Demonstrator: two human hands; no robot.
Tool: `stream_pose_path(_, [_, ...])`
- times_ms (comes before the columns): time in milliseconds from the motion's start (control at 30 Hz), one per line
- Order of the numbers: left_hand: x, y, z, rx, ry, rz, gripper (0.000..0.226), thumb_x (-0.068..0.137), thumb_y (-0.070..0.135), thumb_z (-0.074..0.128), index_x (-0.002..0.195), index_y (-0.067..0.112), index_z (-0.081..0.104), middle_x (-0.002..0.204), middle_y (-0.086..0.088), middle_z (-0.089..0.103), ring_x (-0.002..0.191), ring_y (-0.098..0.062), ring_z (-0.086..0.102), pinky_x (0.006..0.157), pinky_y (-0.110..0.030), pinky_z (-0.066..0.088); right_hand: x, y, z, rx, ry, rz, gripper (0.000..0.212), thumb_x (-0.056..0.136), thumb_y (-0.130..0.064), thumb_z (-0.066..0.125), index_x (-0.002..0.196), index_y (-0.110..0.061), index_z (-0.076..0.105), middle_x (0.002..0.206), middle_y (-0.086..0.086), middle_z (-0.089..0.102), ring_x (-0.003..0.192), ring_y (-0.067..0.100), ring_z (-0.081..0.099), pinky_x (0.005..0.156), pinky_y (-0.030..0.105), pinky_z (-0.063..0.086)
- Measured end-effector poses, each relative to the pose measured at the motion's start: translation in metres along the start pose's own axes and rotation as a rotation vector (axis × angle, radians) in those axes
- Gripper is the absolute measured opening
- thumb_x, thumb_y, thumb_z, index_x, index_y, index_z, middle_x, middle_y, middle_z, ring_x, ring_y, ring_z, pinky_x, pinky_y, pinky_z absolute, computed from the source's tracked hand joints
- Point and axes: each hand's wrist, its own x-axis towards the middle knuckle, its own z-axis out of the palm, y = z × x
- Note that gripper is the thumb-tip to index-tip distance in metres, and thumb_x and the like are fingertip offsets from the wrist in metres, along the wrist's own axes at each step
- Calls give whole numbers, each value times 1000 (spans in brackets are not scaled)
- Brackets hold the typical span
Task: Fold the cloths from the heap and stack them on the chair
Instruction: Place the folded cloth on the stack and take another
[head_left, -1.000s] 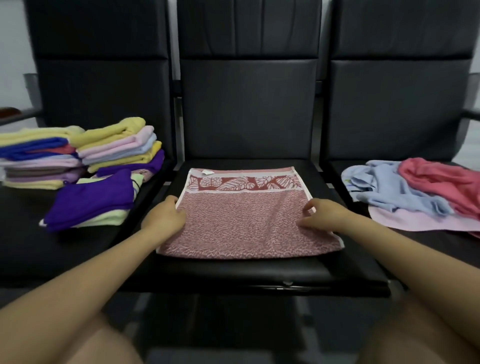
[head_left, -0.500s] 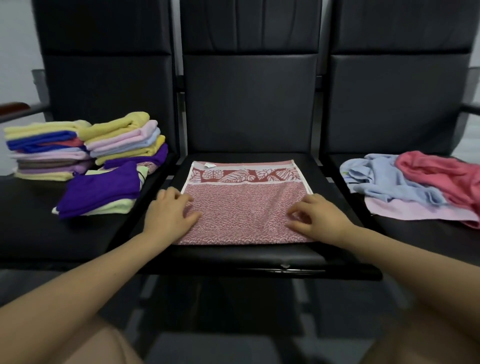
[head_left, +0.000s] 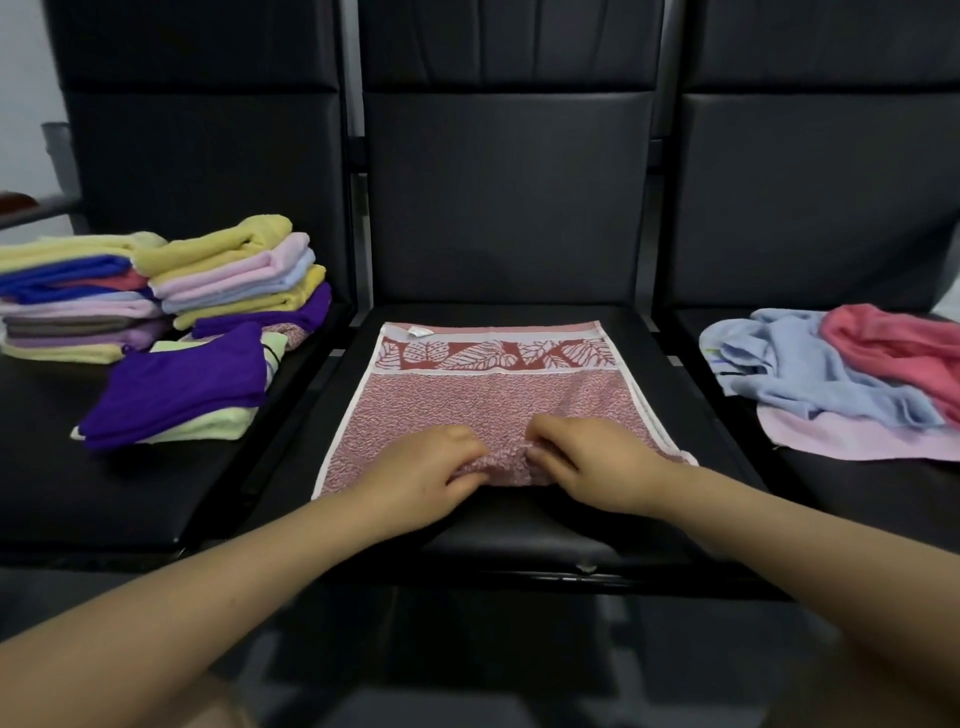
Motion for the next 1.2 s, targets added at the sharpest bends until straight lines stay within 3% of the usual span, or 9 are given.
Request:
stream_pose_path(133, [8,-16,-10,-36,105,-36,58,82,60,23,98,19,61,86,2,64,84,-22,60,65,-35,42,9,6,-13,-168,-241,58,44,88,-47,62,121,-20,51,118,-2,58,106,21,55,83,34,45])
stream_pose_path(200, [11,-24,-20,-1,92,-19,62,79,66,23,97,21,62,81,2,65,78,-19,60,63,-34,42,14,14,-24,-188,-220,75,17,90,-34,60,94,-19,55,100,2,62,95,24,57,76,32,42])
stream_pose_path(300, [13,-38,-35,59,-30,13,68,75,73,28,88,16,62,73,1,61,71,-15,55,65,-37,44,11,41,-45,-24,-127,184,28,91,-22,59,67,-20,46,64,-2,50,65,15,48,63,31,36])
stream_pose_path(500, [-7,-75,-51,-107,-96,-96,54,74,67,48,63,14,54,63,-2,51,65,-16,51,66,-36,43,-24,78,-53,313,-51,361,40,91,-27,65,62,-9,45,55,-5,37,54,5,35,55,25,30])
stream_pose_path(600, [-23,-89,-56,-377,-6,-249,17,86,34,69,71,28,70,75,-1,65,71,-12,62,67,-20,48,-38,82,-55,489,19,419,30,94,-23,62,73,-2,57,65,0,47,64,7,44,63,22,35])
stream_pose_path(667, [-32,-86,-58,-510,77,-312,19,92,14,63,80,27,70,86,5,70,77,-3,62,73,-14,45,-45,80,-55,624,66,442,24,97,-21,56,91,0,64,79,6,60,78,11,53,76,26,41])
stream_pose_path(833, [-38,-64,-58,-724,176,-402,19,99,15,51,106,13,69,98,2,73,90,-5,63,83,-19,45,-45,65,-57,758,57,527,27,100,-21,49,111,-3,67,112,16,70,99,19,63,92,33,46])
stream_pose_path(1067, [-30,-62,-61,-668,213,-497,17,97,18,55,102,16,71,100,-4,73,96,-15,64,91,-31,46,-33,66,-70,778,37,555,31,93,-22,61,100,7,66,91,15,69,85,20,64,76,24,47])
stream_pose_path(1200, [-5,-70,-59,-596,292,-565,17,96,21,56,100,12,71,96,-4,71,88,-12,62,79,-23,45,-18,78,-66,671,137,612,27,90,-25,67,95,2,69,85,10,68,77,14,61,66,21,43])
